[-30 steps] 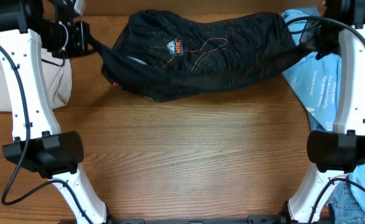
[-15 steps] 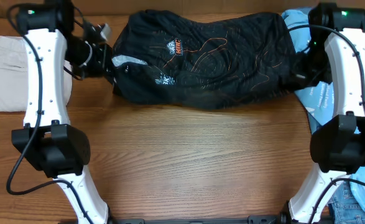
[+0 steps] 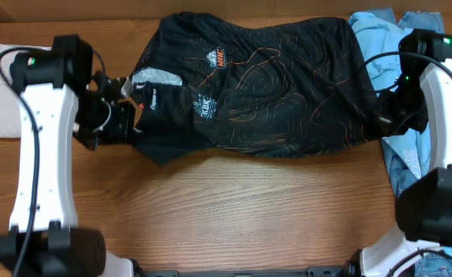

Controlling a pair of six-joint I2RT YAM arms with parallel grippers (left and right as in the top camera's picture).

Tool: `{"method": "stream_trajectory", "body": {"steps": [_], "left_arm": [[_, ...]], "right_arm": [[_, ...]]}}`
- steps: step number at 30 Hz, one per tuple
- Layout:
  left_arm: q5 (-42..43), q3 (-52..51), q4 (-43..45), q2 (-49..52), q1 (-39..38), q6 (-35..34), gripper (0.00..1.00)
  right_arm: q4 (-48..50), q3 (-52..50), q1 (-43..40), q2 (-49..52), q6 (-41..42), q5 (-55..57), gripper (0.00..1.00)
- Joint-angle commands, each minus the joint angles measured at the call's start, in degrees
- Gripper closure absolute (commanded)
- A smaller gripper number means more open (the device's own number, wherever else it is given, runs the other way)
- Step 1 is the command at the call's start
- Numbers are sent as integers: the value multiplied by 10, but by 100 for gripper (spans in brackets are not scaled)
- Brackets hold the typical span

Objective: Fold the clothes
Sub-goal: 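Lay the jersey flat on the table, pulling it toward the robot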

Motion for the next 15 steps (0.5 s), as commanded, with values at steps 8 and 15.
{"method": "stream_trajectory", "body": {"steps": [8, 15], "left_arm": [[-116, -69, 0, -122, 3, -111, 96], [-190, -101, 0, -177, 3, -173, 96]], "right_arm": [[23, -101, -9, -145, -9, -29, 96], [43, -177, -18, -158, -9, -29, 96]]}}
